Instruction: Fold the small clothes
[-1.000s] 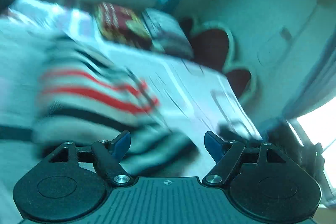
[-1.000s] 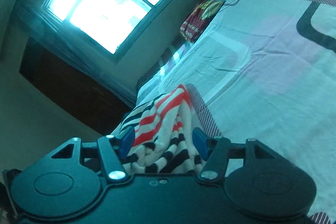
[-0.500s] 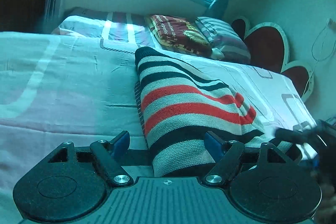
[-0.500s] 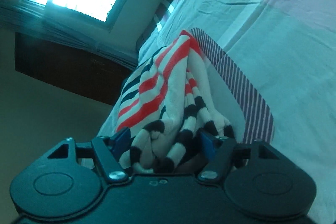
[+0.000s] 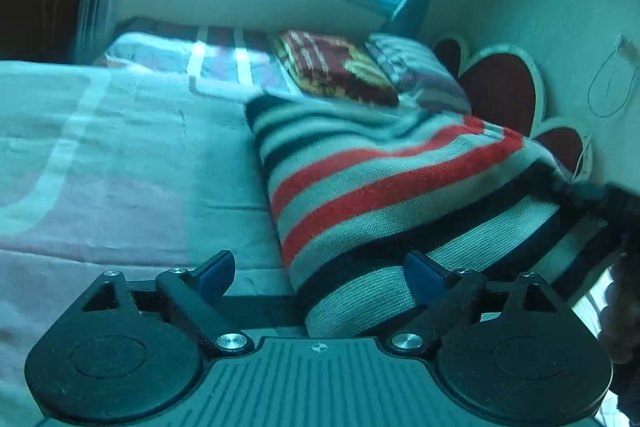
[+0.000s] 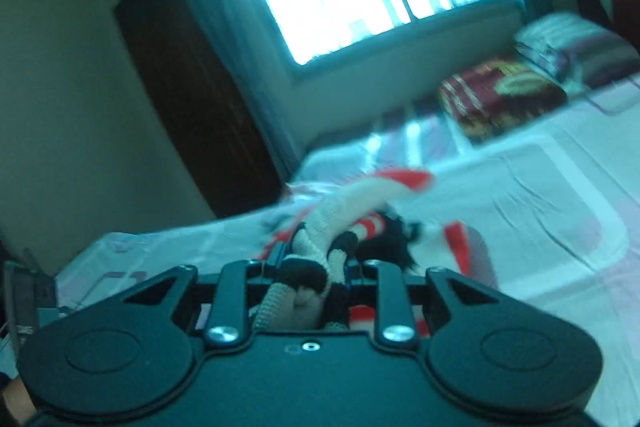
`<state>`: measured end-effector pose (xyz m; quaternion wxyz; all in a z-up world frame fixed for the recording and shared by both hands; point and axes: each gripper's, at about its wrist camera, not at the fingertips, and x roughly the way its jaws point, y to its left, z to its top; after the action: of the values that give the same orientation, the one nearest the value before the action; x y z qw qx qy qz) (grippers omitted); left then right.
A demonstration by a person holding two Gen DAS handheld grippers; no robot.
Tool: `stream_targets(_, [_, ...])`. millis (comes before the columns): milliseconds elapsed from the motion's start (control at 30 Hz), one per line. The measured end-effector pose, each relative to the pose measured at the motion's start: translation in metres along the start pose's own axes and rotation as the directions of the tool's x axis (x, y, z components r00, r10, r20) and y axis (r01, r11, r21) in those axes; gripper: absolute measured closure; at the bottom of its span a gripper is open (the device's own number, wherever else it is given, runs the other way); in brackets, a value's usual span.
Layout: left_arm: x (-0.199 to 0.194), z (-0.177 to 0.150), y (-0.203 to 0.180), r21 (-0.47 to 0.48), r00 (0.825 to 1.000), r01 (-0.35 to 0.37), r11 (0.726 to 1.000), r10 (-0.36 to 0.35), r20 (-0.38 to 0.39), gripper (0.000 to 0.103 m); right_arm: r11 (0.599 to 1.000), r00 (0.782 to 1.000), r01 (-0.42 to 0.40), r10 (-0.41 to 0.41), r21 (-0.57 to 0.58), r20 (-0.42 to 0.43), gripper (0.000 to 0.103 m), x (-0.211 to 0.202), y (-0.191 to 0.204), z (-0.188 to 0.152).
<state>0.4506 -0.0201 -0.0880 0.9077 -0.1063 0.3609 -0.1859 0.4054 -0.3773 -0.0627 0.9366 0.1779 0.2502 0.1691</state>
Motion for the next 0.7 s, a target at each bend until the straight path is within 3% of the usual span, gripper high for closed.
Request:
stream_targets(100, [0.011,-0.003,-0.006,0.018,0.999,0.001,1.0,0.0,-0.044,0.011,0.987,0.973,0.089,-0.058,0.132,-0.224,0.078,0.034,-0.041,-0.035])
stream_targets(233, [0.011,-0.007,-0.003,0.001,0.999,0.013,1.0,-0.013,-0.041,0.011,0.979,0.982,0.063,-0.026,0.196,-0.188,0.074,0.026,-0.044,-0.04])
stream_targets(367, [0.011,-0.007,-0.001,0.006,0.999,0.02,1.0,-0.019,-0.045,0.011,0.976,0.985,0.038,0.0,0.213,-0.174,0.059,0.014,-0.043,-0.035])
stream_targets(433, [0.012,-0.008,-0.002,0.0,0.998,0.026,1.0,-0.026,-0.052,0.011,0.966,0.979,0.045,0.008,0.255,-0.202,0.062,0.017,-0.05,-0.039])
stream_targets(467, [0.013,-0.007,0.0,-0.009,0.998,0.03,1.0,-0.03,-0.055,0.011,0.964,0.976,0.053,0.005,0.259,-0.217,0.077,0.018,-0.051,-0.042])
stream_targets(600, [0.015,-0.008,0.002,-0.026,0.997,0.043,0.999,-0.044,-0.061,0.011,0.982,0.972,0.085,-0.045,0.17,-0.231,0.081,0.022,-0.04,-0.046])
stream_targets(700, [0.013,-0.007,-0.001,0.001,0.998,0.033,0.999,-0.032,-0.062,0.011,0.977,0.98,0.049,-0.007,0.206,-0.198,0.082,0.005,-0.037,-0.043])
